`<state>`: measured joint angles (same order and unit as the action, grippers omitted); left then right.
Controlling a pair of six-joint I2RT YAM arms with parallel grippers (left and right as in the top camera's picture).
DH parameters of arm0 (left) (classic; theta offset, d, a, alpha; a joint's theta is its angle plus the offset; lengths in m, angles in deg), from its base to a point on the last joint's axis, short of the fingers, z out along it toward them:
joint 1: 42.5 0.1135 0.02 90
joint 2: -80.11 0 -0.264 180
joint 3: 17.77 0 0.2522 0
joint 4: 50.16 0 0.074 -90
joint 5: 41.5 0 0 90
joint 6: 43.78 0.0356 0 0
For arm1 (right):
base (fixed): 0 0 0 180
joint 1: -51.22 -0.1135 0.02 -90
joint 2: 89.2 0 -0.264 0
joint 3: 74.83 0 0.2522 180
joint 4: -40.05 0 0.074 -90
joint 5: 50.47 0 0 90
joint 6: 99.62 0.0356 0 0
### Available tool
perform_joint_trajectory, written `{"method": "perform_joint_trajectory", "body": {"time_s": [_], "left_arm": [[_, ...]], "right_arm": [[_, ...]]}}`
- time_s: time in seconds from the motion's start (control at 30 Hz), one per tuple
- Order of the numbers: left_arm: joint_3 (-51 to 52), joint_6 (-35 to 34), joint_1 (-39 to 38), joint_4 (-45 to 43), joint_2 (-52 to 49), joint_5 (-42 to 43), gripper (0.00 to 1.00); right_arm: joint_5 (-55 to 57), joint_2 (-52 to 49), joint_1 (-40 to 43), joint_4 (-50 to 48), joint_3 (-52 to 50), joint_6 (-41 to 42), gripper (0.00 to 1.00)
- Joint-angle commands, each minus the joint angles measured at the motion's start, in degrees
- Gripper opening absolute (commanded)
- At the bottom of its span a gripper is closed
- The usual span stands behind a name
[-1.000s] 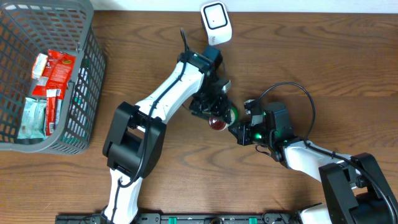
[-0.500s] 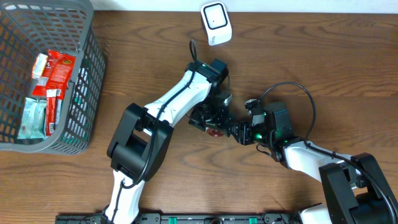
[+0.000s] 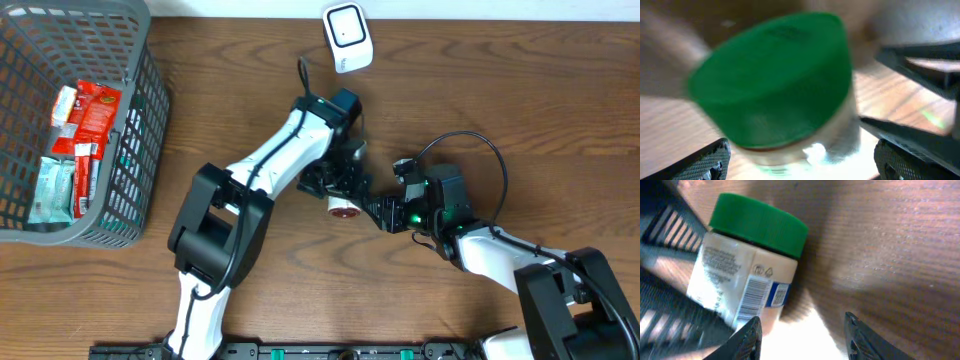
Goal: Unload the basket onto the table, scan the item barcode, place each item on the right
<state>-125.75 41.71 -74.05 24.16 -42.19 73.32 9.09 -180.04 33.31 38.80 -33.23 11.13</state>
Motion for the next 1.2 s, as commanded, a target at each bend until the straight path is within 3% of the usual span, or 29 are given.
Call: {"method": "perform_joint_trajectory", "body": {"time_s": [0.0,0.33,0.4,0.93,1.03,1.17], "left_arm": [[-1.99,-0.52,2.25,-0.5,0.5,-1.55,0.92],[-2.6,-0.5,6.05,-2.36,0.59,-1.62,0.92],[-2.25,-0.52,6.1,-2.36,0.59,-4.81,0.92],[1.11,-2.58,6.08,-1.64,0.59,-9.27,0.91],[1.49,-4.85,6.01,-1.49,0.57,-9.29,0.83],[3.02,-7.28,5.97,-2.25,0.57,-10.43,0.82]], "right_arm": [[-1.75,3.76,0.85,2.67,2.29,-0.42,0.49],[-1.77,9.2,3.82,23.67,12.15,-1.16,0.52],[-1.77,9.2,3.21,27.28,14.38,-1.09,0.52],[-0.61,9.2,2.82,29.73,14.56,-1.16,0.57],[3.56,9.2,2.82,32.76,14.53,-1.6,0.59],[4.96,9.2,2.89,34.71,14.53,-3.32,0.61]]}}
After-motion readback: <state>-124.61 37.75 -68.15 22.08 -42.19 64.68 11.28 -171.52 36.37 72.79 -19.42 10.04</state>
